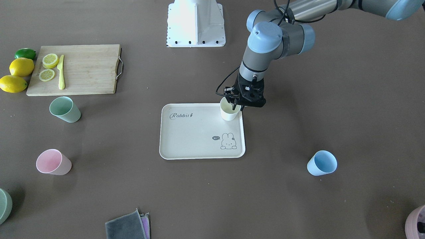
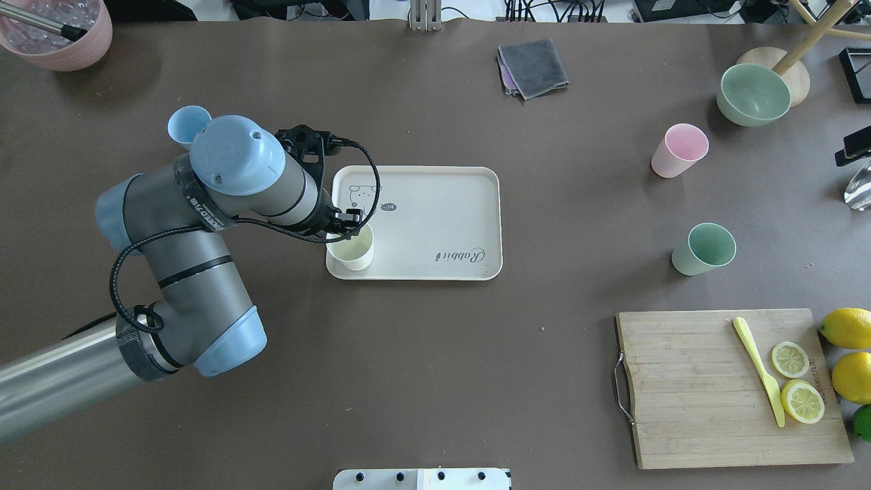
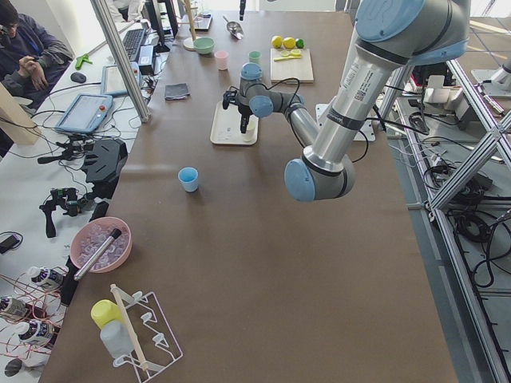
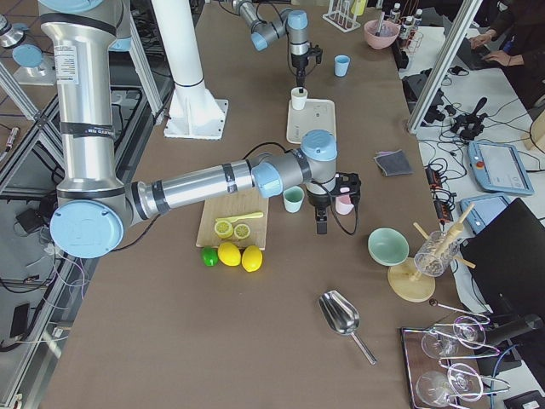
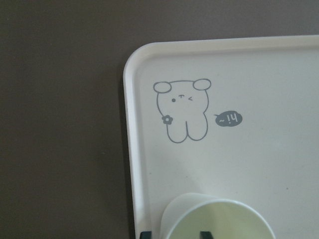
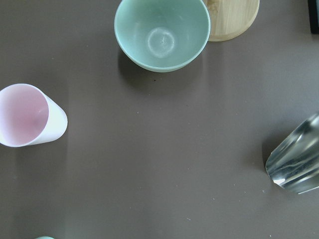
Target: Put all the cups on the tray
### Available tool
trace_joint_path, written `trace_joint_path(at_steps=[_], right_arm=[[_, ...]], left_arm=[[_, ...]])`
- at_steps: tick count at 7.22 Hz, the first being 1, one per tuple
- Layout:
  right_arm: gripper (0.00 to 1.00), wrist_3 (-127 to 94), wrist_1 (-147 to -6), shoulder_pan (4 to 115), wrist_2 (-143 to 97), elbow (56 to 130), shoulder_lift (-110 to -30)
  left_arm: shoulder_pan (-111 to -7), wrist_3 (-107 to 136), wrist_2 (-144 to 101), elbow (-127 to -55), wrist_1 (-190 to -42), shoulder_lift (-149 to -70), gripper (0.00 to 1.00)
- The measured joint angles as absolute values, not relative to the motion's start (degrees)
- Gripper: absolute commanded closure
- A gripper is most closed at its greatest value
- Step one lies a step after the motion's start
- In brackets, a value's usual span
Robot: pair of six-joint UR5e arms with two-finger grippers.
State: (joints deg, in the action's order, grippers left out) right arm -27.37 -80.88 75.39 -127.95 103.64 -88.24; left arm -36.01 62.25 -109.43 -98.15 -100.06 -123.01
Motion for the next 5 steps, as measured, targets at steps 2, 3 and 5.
trace_joint_path(at_steps=[2, 3, 5], right_arm=[[0.04, -28.0, -80.9, 74.6, -128.0, 99.6, -83.9], [0.04, -29.8, -80.9, 73.3, -127.9, 97.9, -82.0], [0.07, -32.6, -80.9, 69.2, -127.6, 95.9, -79.2]], left_arm=[[-43.6, 55.1, -115.4, -105.6, -94.7, -118.6, 0.02], [-48.0, 48.2, -117.9, -109.9, -92.5, -113.7, 0.01], [-54.4, 35.4, -120.1, -113.3, -92.5, -104.4, 0.02]])
